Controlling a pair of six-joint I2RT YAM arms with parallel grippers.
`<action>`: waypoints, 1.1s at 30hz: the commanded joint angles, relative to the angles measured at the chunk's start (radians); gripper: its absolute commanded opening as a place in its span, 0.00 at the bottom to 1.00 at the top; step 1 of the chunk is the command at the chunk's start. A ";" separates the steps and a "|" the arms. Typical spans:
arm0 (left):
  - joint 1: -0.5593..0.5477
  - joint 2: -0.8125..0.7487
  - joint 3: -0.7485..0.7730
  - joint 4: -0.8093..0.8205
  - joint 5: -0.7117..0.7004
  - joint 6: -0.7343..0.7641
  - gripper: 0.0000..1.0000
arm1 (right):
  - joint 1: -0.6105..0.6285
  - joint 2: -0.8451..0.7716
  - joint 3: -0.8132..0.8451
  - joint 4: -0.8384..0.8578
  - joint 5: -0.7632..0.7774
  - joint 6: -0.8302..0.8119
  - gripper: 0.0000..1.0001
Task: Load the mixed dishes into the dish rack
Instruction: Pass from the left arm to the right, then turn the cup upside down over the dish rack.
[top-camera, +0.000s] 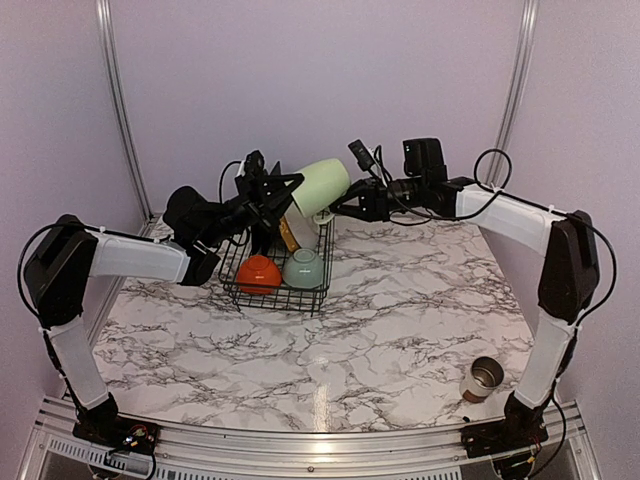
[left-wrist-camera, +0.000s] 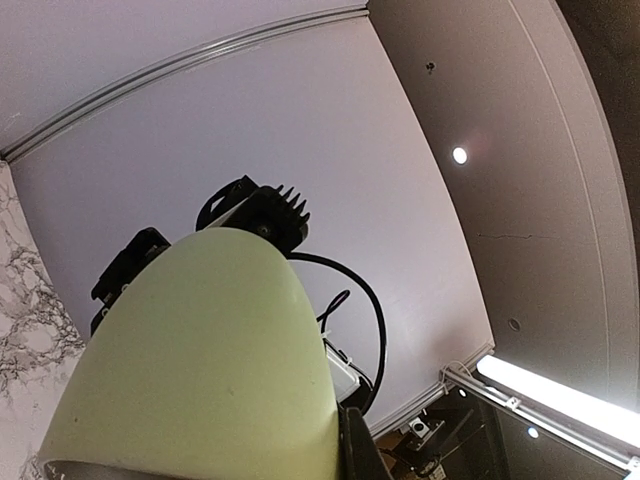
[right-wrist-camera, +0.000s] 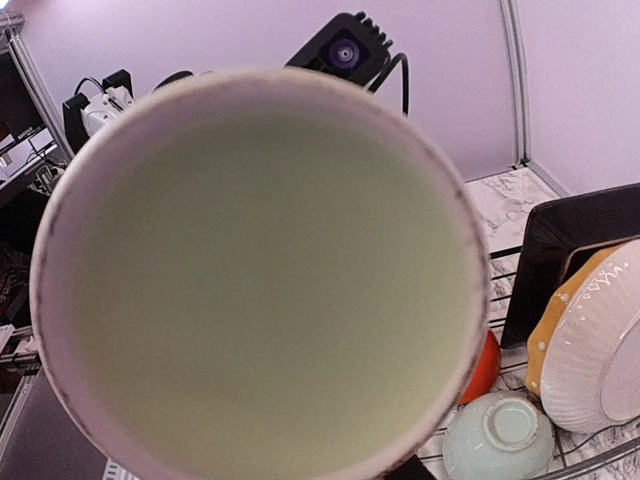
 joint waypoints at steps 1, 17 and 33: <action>-0.001 -0.026 0.027 0.458 -0.025 0.004 0.00 | 0.019 0.007 0.066 0.044 -0.060 0.023 0.20; 0.027 -0.126 -0.142 0.155 -0.057 0.195 0.50 | 0.017 -0.024 0.062 -0.093 0.070 -0.124 0.00; 0.159 -0.630 -0.145 -1.203 -0.406 1.108 0.66 | 0.047 0.154 0.276 -0.386 0.404 -0.373 0.00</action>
